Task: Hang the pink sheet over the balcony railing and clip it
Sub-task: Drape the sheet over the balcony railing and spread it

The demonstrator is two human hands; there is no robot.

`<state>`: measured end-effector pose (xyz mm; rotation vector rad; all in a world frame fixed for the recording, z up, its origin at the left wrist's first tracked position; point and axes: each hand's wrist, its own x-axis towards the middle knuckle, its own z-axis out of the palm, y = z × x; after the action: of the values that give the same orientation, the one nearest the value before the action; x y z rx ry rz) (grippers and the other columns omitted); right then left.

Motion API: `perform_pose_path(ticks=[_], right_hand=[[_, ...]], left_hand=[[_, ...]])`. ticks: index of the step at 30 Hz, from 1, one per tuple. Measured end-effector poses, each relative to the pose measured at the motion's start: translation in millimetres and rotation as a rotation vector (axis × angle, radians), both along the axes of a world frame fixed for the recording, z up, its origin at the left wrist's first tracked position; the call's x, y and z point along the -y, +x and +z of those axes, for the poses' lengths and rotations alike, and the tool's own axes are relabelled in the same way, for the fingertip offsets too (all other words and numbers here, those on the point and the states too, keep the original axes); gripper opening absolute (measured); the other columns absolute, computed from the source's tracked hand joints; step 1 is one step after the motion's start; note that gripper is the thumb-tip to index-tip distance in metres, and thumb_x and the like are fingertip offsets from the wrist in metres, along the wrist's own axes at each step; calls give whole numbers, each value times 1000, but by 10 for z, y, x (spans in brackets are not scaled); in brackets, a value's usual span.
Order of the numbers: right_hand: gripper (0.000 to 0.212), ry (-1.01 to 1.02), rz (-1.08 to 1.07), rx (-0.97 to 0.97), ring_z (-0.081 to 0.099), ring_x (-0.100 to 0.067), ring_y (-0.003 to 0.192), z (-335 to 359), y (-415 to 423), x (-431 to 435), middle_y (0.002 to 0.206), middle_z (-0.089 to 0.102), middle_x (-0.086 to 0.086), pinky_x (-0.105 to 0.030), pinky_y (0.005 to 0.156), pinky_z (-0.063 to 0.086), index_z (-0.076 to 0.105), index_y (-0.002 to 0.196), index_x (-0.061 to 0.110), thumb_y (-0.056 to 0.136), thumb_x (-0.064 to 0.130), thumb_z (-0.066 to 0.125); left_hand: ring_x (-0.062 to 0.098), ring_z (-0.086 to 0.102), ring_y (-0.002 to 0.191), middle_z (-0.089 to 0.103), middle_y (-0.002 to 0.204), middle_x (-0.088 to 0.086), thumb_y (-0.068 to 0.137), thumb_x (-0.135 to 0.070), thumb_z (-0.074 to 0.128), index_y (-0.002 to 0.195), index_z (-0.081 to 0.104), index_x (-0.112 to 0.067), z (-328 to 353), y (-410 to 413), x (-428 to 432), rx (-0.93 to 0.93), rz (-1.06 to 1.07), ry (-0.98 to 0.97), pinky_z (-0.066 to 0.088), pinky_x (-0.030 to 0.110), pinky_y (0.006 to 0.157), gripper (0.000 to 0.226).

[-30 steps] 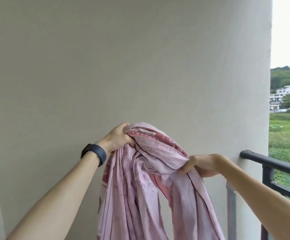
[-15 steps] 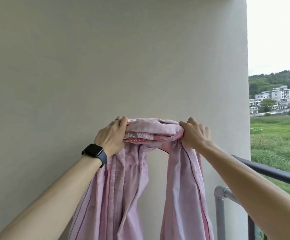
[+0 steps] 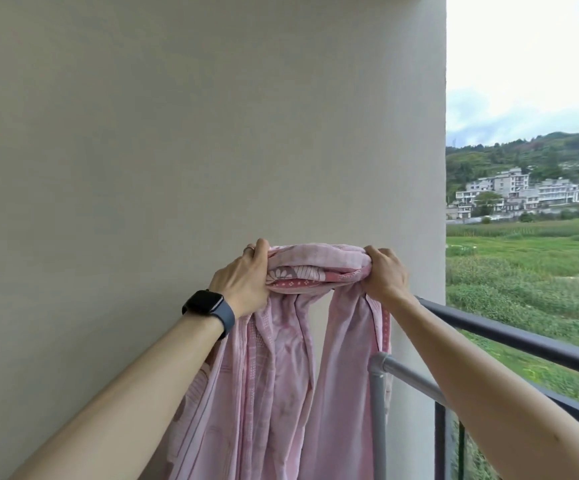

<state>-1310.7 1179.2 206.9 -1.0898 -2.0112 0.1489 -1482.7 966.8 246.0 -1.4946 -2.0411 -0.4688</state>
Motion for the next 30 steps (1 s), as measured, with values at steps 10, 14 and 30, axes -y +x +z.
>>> perform_pose_path(ticks=[10,14,30], right_hand=[[30,39,-123,129,64,-37,98,-288,1235,25,103,70,-15,-37,70,42,59,114,22,84,18,58],[34,39,-188,111,64,-36,98,-381,1819,151,105,71,-13,-38,72,45,61,116,22,82,18,61],[32,-236,-281,71,66,-12,101,-944,3512,2713,126,68,5,-34,94,53,62,127,27,98,40,55]], left_hand=[[29,59,85,55,102,2,78,-19,64,103,33,-21,-291,999,-53,303,-298,30,53,46,71,40],[27,58,87,54,103,1,77,-17,66,102,33,-20,-445,1447,-78,329,-417,60,53,44,70,42],[17,42,129,40,142,0,82,-59,67,137,33,-27,-1754,2669,731,768,-769,-554,38,31,102,72]])
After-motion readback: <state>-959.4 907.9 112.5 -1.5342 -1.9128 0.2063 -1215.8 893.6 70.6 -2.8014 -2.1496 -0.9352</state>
